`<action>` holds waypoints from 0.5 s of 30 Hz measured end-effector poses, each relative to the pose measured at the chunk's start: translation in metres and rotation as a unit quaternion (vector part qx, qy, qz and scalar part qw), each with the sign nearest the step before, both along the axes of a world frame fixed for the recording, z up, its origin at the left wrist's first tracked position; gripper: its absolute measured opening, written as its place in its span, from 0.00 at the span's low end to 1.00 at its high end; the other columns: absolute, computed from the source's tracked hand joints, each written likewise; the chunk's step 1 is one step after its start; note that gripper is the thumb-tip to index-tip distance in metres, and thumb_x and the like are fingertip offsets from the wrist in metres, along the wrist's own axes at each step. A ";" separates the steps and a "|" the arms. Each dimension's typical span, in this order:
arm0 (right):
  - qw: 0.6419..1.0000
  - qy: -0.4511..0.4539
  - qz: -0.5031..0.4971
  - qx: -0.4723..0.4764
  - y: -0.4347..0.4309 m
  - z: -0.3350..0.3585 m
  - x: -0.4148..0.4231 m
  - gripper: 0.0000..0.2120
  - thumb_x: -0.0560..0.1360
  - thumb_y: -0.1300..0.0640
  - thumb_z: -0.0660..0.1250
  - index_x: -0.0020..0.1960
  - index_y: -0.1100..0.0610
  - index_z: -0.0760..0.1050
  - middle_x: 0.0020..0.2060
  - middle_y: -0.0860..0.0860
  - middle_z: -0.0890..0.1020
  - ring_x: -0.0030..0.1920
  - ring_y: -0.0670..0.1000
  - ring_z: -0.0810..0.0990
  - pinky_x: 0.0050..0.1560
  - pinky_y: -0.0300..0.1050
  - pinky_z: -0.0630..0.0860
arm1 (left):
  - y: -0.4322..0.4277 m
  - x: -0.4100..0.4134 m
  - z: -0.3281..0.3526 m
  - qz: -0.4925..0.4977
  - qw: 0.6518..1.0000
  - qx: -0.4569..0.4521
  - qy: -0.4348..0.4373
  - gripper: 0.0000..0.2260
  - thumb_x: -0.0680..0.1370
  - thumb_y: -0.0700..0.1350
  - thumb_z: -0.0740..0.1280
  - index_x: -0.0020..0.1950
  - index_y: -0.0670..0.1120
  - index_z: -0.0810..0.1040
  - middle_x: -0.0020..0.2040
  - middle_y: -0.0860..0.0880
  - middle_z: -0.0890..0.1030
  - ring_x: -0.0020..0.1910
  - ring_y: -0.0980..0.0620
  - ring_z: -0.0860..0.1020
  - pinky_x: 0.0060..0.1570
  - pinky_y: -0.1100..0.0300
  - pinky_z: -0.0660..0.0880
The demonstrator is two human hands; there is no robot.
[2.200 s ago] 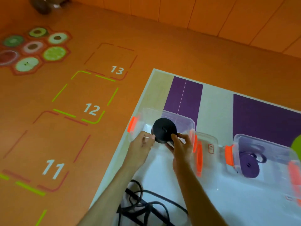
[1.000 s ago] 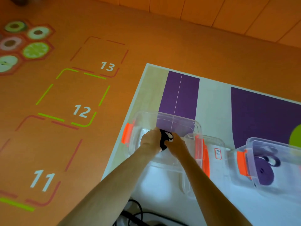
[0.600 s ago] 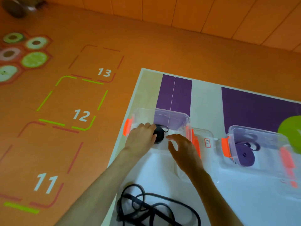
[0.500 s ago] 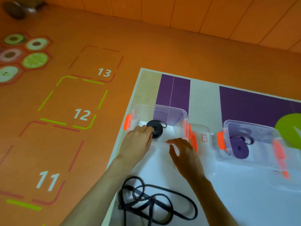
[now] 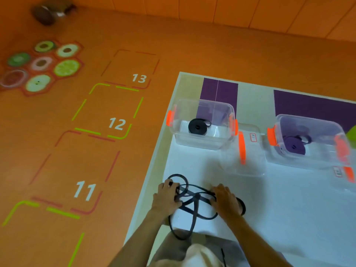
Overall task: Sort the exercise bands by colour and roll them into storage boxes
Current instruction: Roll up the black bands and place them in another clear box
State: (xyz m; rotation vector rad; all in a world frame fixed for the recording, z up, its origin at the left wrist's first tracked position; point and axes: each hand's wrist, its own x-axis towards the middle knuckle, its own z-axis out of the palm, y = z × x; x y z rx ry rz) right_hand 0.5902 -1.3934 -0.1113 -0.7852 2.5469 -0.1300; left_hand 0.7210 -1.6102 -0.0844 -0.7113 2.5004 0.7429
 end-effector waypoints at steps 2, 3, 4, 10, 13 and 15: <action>0.998 0.048 0.026 0.018 -0.001 -0.004 0.001 0.10 0.82 0.53 0.66 0.61 0.52 0.81 0.58 0.50 0.80 0.60 0.53 0.78 0.59 0.48 0.75 | -0.001 0.007 -0.010 0.018 0.998 -0.024 0.060 0.13 0.82 0.43 0.67 0.67 0.50 0.77 0.69 0.51 0.73 0.67 0.44 0.73 0.52 0.52 0.78; 0.998 0.062 0.030 0.004 0.001 -0.006 0.000 0.08 0.81 0.55 0.67 0.58 0.53 0.83 0.56 0.50 0.81 0.58 0.54 0.79 0.57 0.48 0.77 | -0.005 0.009 -0.010 0.069 0.991 -0.014 0.110 0.09 0.83 0.40 0.65 0.61 0.47 0.80 0.61 0.50 0.78 0.59 0.45 0.78 0.47 0.58 0.75; 0.998 0.056 0.016 -0.018 0.004 -0.007 -0.003 0.07 0.81 0.55 0.69 0.57 0.54 0.83 0.54 0.51 0.82 0.55 0.54 0.81 0.55 0.49 0.79 | -0.012 0.010 -0.003 0.133 0.980 0.010 0.145 0.07 0.83 0.38 0.64 0.55 0.46 0.81 0.51 0.50 0.81 0.51 0.46 0.80 0.42 0.61 0.72; 0.975 -0.081 -0.099 -0.183 0.021 0.043 -0.026 0.12 0.77 0.49 0.75 0.56 0.49 0.75 0.43 0.45 0.84 0.42 0.44 0.85 0.43 0.37 0.80 | -0.054 -0.001 0.067 0.227 0.923 0.183 0.252 0.08 0.84 0.42 0.68 0.48 0.38 0.77 0.41 0.43 0.80 0.39 0.52 0.79 0.41 0.57 0.74; 0.946 -0.116 -0.152 -0.263 0.023 0.087 -0.039 0.15 0.71 0.50 0.81 0.53 0.45 0.78 0.40 0.46 0.83 0.39 0.43 0.83 0.42 0.37 0.79 | -0.067 -0.004 0.106 0.253 0.886 0.241 0.304 0.02 0.85 0.41 0.67 0.53 0.46 0.78 0.46 0.47 0.84 0.36 0.45 0.81 0.37 0.54 0.79; 0.919 -0.106 -0.183 -0.332 0.023 0.114 -0.049 0.12 0.71 0.53 0.81 0.51 0.47 0.82 0.40 0.48 0.85 0.39 0.46 0.82 0.41 0.36 0.78 | -0.076 -0.007 0.126 0.255 0.880 0.237 0.322 0.04 0.85 0.39 0.65 0.56 0.47 0.78 0.45 0.48 0.84 0.30 0.48 0.79 0.34 0.58 0.77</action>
